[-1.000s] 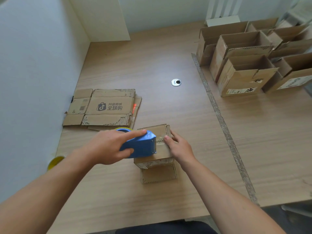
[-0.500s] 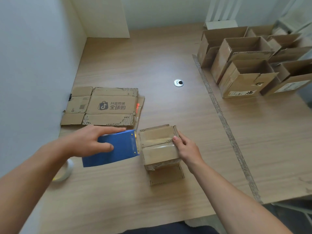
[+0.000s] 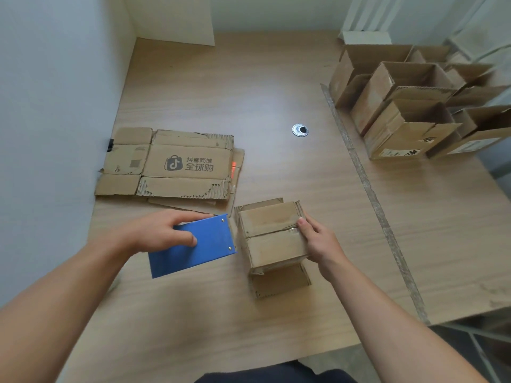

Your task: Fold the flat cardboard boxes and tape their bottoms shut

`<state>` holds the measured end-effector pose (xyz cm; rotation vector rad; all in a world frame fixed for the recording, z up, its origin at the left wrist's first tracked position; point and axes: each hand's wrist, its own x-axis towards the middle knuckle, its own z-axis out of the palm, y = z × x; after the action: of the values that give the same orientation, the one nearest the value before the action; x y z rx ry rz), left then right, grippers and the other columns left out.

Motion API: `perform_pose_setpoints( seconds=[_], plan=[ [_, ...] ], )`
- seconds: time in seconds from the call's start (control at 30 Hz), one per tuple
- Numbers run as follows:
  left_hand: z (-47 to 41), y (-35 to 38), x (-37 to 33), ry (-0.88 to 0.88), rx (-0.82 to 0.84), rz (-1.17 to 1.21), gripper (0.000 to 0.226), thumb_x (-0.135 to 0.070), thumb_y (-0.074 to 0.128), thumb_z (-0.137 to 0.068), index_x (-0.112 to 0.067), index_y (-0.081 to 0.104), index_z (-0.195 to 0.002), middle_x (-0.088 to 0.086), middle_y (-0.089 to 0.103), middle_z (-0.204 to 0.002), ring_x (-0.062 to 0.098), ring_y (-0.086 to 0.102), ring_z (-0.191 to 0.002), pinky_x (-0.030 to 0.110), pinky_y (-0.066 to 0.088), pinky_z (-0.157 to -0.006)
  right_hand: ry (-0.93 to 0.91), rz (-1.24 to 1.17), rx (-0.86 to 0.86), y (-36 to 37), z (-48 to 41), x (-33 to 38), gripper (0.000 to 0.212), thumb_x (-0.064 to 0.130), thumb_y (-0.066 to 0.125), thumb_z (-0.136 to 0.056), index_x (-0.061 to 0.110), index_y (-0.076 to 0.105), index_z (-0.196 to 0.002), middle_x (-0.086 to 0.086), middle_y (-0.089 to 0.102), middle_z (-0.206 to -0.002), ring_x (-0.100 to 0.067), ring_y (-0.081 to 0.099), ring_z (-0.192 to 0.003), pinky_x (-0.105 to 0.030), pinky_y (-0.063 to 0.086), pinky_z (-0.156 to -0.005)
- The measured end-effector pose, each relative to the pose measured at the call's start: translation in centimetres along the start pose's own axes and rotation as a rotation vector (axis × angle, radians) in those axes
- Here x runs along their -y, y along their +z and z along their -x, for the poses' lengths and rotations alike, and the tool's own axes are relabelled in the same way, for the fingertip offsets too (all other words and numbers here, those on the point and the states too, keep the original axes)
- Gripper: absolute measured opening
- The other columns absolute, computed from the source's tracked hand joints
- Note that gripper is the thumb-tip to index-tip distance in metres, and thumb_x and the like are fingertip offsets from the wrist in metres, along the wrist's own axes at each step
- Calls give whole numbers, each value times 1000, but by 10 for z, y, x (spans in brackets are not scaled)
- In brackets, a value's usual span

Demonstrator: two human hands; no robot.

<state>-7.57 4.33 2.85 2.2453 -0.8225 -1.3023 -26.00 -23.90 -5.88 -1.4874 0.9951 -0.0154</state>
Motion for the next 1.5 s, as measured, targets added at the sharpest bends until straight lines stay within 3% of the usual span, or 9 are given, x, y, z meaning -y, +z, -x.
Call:
perform_pose_setpoints(
  seconds=[0.2, 0.33, 0.43, 0.57, 0.7, 0.93, 1.13, 1.4, 1.5],
  plan=[
    [-6, -5, 12, 56, 70, 39, 62, -44, 57, -67, -63, 52, -126, -25, 64, -123, 6, 60, -114, 41, 43, -105, 16, 15, -53, 3, -2, 0, 43, 39, 60, -98, 21, 61, -136, 2, 64, -133, -16, 58, -119, -45, 44, -108],
    [4, -13, 31, 28, 99, -6, 59, -35, 59, -68, -66, 54, -117, -30, 65, -115, -3, 61, -106, 33, 44, -102, -7, 5, -92, 7, 0, 2, 28, 33, 57, -100, 23, 67, -124, 17, 67, -103, -7, 61, -96, -37, 47, -99],
    [3, -11, 36, -3, 77, -12, 55, -37, 58, -66, -70, 57, -111, -30, 66, -112, -3, 61, -104, 28, 45, -97, 13, -24, -104, 8, 1, 1, 34, 34, 57, -100, 21, 63, -131, 10, 66, -118, -15, 60, -111, -42, 47, -103],
    [-9, -1, 36, -49, 71, -29, 50, -41, 56, -65, -72, 56, -104, -23, 66, -112, 6, 61, -104, 34, 46, -96, 78, -67, -59, 4, 1, 4, 32, 37, 58, -98, 28, 62, -129, 6, 66, -120, -15, 60, -102, -41, 50, -90],
    [-19, 7, 34, -85, 95, -36, 48, -43, 53, -64, -73, 56, -101, -23, 65, -107, 7, 60, -101, 33, 45, -90, 85, -66, -66, 5, -1, 1, 43, 40, 60, -97, 24, 59, -136, 3, 64, -128, -18, 60, -109, -44, 50, -93],
    [-44, 31, 13, -87, 44, -8, 47, -33, 60, -81, -55, 58, -122, -9, 64, -115, 17, 57, -103, 28, 43, -76, 77, -62, -82, 5, 0, -2, 47, 39, 60, -97, 21, 56, -140, -2, 62, -135, -25, 59, -122, -48, 51, -97],
    [-54, 38, -6, -109, -40, -121, 42, -31, 60, -78, -41, 64, -119, -6, 67, -111, 18, 58, -101, 33, 50, -90, 88, -57, -65, 7, 4, 0, 45, 41, 58, -98, 24, 56, -139, 2, 63, -129, -19, 60, -114, -45, 50, -98],
    [-56, 52, -40, -230, -221, -367, 53, -36, 54, -75, -39, 59, -128, -4, 64, -123, 24, 58, -113, 31, 47, -85, 38, 22, -59, 10, 8, 0, 42, 45, 49, -102, 24, 57, -137, 2, 63, -131, -19, 59, -121, -44, 49, -104],
    [-55, 68, -47, -236, -282, -434, 38, -34, 51, -83, -31, 61, -120, -1, 64, -117, 25, 60, -107, 32, 43, -75, 17, 54, -73, 11, 12, 1, 35, 45, 48, -102, 29, 60, -131, 3, 64, -128, -19, 59, -120, -42, 49, -102]
  ],
)
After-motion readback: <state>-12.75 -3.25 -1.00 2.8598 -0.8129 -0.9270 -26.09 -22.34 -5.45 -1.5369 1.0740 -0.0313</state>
